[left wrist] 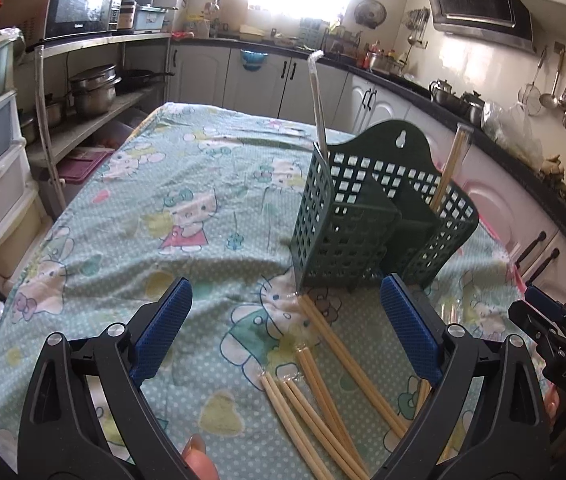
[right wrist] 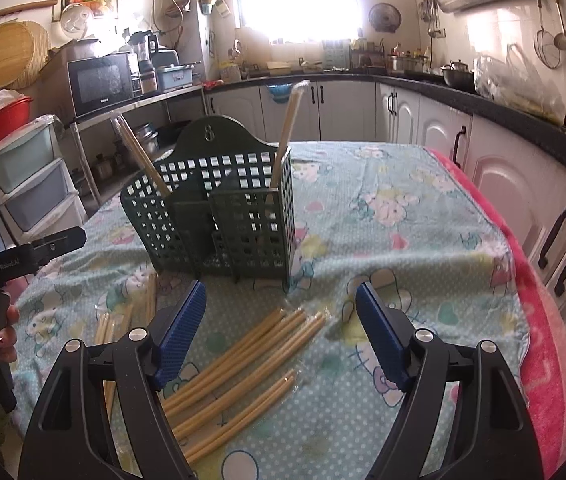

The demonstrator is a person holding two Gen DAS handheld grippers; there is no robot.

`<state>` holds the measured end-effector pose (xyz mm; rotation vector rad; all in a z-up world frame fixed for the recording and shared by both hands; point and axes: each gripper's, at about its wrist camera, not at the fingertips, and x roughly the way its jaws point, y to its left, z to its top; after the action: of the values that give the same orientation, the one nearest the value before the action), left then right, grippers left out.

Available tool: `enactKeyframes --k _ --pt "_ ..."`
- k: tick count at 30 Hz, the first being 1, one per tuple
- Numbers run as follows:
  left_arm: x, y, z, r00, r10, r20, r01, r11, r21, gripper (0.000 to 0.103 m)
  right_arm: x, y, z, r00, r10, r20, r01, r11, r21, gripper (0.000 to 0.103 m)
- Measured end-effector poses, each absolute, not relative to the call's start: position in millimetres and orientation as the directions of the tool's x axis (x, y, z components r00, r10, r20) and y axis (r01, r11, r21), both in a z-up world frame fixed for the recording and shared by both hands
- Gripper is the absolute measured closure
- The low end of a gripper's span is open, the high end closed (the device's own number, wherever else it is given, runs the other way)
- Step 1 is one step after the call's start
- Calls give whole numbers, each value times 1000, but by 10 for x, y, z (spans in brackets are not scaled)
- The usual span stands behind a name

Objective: Organize utensils
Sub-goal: 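Withdraw both open tools from the caddy back toward the chopstick pile, then close the left tool on a chopstick while the right tool grasps another chopstick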

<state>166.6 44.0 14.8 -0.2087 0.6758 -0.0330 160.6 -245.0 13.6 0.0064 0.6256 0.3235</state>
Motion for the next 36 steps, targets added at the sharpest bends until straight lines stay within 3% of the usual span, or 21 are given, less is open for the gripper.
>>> enactKeyframes --k 10,16,23,27,36 --pt "1764 302 -38 744 -109 -659 -16 983 -180 16 1706 -2512 -55 725 294 -623 -285 951 116 29" --pt "1894 196 -224 687 -164 -708 25 979 -202 16 1830 -2560 -200 668 306 -678 -274 949 159 43" --pt "2159 145 -441 587 -246 -771 33 959 -282 44 2086 -2611 -379 586 327 -742 -244 944 224 67" --pt "2260 175 -545 553 -261 -792 9 951 -308 56 2223 -2610 -466 559 311 -769 -216 950 226 71" --pt "2413 168 -649 533 -258 -806 -27 947 -321 64 2477 -2686 -622 511 364 -779 -161 931 329 71"
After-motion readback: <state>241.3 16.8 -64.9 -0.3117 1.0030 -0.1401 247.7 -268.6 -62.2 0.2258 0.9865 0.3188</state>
